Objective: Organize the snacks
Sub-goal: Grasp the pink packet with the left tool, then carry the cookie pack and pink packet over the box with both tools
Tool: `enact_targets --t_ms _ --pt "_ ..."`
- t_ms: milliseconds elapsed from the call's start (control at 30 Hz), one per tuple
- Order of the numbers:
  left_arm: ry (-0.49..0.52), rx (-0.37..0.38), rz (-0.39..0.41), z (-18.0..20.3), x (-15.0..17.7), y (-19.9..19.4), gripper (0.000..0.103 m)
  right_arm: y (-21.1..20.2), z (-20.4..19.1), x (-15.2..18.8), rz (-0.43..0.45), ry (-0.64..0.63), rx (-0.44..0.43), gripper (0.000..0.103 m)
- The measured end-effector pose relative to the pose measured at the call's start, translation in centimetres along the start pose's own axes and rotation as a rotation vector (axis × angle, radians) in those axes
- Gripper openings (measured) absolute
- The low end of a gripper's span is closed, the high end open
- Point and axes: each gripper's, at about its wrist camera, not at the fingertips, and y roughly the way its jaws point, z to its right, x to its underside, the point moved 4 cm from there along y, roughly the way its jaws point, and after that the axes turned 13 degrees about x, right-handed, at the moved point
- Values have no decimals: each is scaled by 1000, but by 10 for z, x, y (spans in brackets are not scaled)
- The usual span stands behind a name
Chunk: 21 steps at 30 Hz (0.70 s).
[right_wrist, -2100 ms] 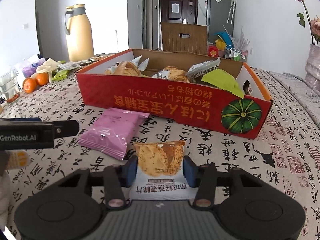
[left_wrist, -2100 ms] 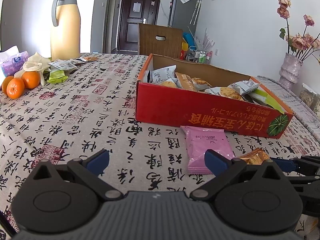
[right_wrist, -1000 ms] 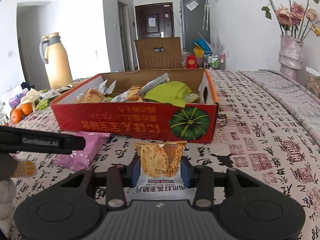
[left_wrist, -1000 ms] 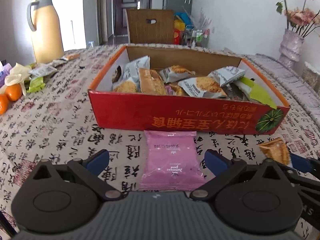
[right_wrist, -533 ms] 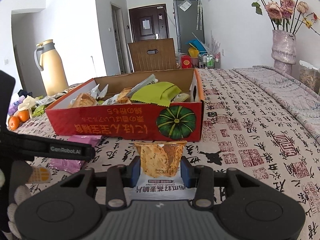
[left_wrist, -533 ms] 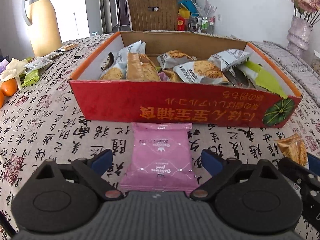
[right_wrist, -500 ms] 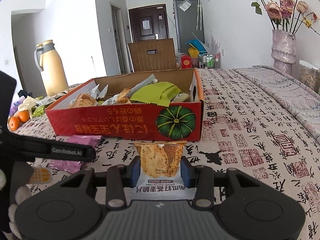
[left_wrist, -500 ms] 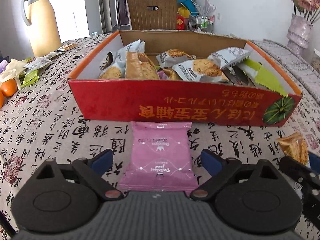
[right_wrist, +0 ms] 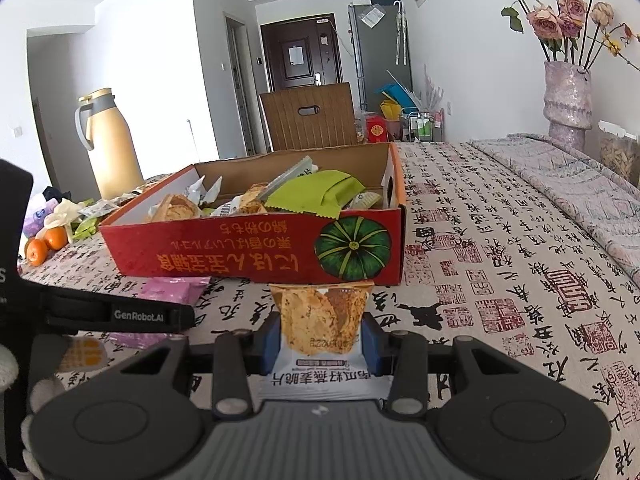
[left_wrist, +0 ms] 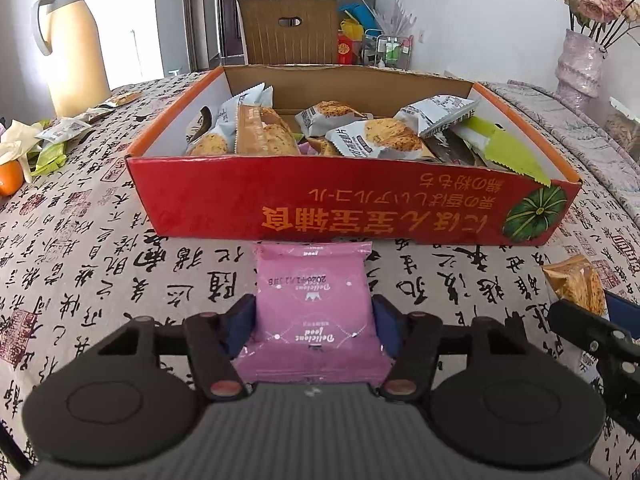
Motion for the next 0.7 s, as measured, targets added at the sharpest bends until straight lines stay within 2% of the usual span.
enact_targets --t_ms 167,367,700 --pt "9 12 20 1 2 -10 63 -4 0 -2 10 0 -3 40" --pt "34 30 86 8 -3 -35 63 -12 -4 -8 37 -7 -13 40" --pt "82 34 205 16 -35 -65 63 -19 -15 -36 117 -26 -25 40"
